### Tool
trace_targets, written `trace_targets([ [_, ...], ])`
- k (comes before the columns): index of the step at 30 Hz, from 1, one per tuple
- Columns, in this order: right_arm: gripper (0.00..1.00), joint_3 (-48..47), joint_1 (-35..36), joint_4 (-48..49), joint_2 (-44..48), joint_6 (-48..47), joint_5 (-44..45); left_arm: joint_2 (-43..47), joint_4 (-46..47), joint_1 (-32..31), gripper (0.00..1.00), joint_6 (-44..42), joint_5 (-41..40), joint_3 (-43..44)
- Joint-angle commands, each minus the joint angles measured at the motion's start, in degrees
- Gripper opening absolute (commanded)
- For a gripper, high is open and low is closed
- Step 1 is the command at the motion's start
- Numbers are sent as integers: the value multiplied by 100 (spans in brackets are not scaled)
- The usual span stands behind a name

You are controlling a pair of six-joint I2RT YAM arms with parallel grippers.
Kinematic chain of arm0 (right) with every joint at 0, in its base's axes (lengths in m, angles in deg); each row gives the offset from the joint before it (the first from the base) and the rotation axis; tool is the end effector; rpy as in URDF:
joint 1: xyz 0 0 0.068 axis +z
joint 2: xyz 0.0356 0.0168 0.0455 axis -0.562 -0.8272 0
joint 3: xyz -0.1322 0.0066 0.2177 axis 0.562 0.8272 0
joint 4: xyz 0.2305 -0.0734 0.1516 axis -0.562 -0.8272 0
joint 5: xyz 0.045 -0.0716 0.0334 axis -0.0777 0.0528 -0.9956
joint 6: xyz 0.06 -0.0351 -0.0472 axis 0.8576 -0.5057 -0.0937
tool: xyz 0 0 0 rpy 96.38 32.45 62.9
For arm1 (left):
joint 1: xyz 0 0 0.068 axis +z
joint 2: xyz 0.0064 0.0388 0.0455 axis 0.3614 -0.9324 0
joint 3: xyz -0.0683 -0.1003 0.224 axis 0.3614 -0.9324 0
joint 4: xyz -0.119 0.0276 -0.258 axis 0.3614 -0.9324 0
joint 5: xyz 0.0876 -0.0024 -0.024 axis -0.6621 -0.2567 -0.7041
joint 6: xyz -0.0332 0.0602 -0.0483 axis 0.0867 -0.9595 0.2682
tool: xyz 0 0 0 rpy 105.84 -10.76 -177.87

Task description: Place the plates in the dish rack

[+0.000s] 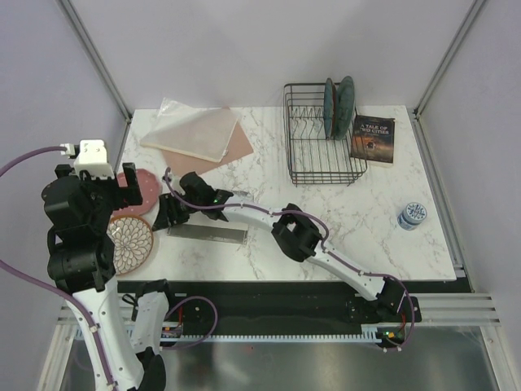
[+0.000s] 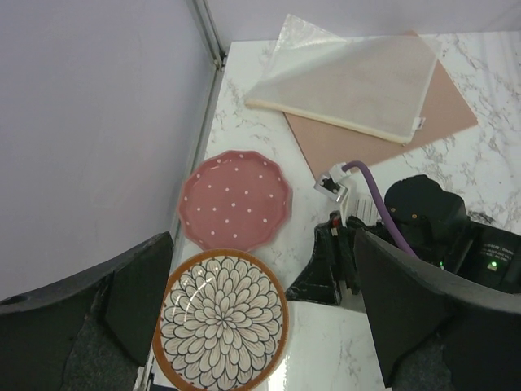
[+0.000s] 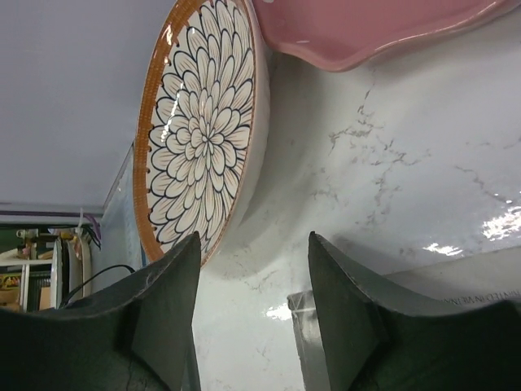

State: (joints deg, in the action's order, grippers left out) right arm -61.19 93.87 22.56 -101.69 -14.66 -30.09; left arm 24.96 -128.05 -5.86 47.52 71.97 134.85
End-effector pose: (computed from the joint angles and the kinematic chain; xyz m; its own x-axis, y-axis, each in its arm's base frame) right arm 0.2955 0.5861 0.0913 -0.8051 -0.2662 -0.5300 -0.5856 0.2155 0.7814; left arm 0.1576 0.0375 0.4473 -0.2570 0.1200 -0.9589 -0.1509 0.9751 0.1625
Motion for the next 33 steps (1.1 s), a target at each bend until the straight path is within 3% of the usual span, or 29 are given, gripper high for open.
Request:
trace_targets([
  [1,62,-112,202,298,-310,357,332,39,-333,-22,99,156,242,-2],
  [3,61,-156,307,298,-328,358,411,56,-376,-30,99,200,278,-2],
  [7,49,-78,483,254,-275,322,754,126,-456,-22,99,305,330,59],
  [15,43,-104,624,228,-275,226,1264,390,-719,-30,99,411,374,156],
  [19,0,-122,668,307,-266,191,1290,531,-825,-22,99,420,401,174],
  [24,0,62,580,518,58,15,1431,671,-860,-22,99,472,497,182],
  [33,0,879,-307,378,1665,-283,1413,777,-430,-22,100,517,805,139],
])
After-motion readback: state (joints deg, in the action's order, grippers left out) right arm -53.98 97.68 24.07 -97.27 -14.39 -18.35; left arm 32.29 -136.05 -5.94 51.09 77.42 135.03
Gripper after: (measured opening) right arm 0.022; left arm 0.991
